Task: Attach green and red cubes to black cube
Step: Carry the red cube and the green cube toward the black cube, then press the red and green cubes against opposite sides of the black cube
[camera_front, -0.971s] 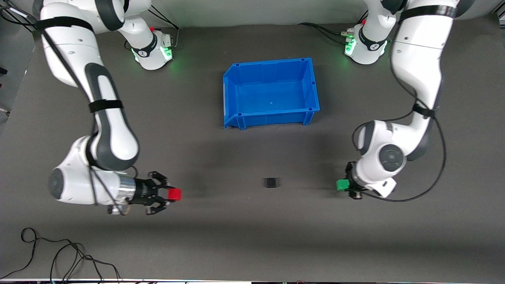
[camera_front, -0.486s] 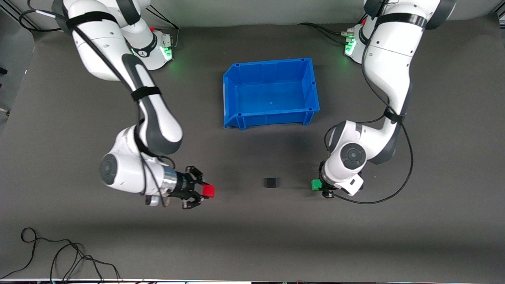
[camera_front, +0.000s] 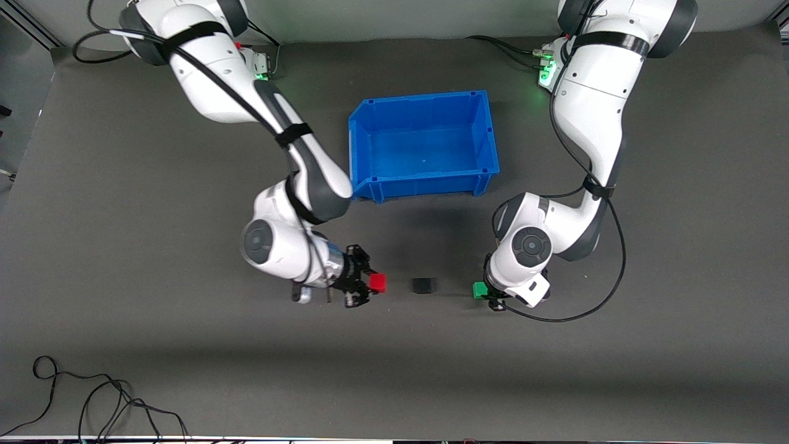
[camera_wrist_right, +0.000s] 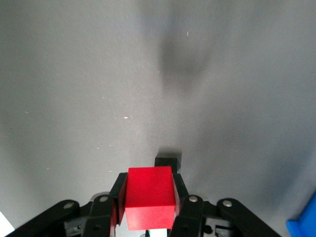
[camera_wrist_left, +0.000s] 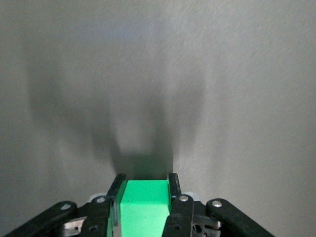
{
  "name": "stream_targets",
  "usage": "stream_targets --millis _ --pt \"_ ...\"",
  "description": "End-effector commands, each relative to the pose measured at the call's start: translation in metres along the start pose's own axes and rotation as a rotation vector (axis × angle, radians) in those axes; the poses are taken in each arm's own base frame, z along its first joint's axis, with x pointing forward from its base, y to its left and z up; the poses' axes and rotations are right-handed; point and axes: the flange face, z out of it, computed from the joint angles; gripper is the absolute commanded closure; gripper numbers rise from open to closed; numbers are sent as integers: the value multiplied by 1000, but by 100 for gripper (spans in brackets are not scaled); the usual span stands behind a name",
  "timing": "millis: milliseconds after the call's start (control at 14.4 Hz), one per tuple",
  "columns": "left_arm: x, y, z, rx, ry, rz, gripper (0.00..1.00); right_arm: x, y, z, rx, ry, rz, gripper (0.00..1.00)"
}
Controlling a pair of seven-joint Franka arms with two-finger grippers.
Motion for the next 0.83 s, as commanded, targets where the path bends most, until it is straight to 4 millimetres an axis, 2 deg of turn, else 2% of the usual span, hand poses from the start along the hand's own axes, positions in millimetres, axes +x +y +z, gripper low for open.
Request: stream_targets --millis 0,208,486,763 --pt "-19 -4 1 2 -16 -25 100 -11 4 21 40 -6 4 100" --pt "-39 -15 3 15 -36 -29 100 -19 15 46 49 0 -9 100" --pt "-55 -19 9 13 -44 -26 100 -25 29 77 67 11 -15 100" --pt "-59 -13 9 -45 -80 -65 100 -28 37 97 111 13 -13 100"
